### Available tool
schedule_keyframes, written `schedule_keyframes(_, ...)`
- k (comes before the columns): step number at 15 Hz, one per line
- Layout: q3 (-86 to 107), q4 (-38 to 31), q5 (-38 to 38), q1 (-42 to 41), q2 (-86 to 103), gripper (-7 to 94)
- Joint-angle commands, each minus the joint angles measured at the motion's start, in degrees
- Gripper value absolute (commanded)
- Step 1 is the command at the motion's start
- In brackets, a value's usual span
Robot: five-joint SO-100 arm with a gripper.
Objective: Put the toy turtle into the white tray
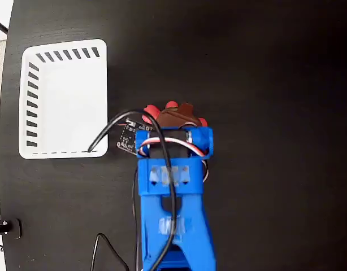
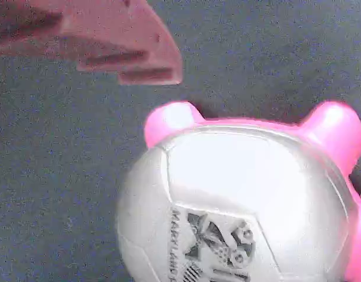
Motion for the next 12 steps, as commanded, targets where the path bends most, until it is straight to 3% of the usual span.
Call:
schedule_keyframes(1,-3.6,0.3,1.7,0.3,-0.9,59)
schedule_keyframes(12,-5.3,-4.2,6.2,0.6,-10.6,59)
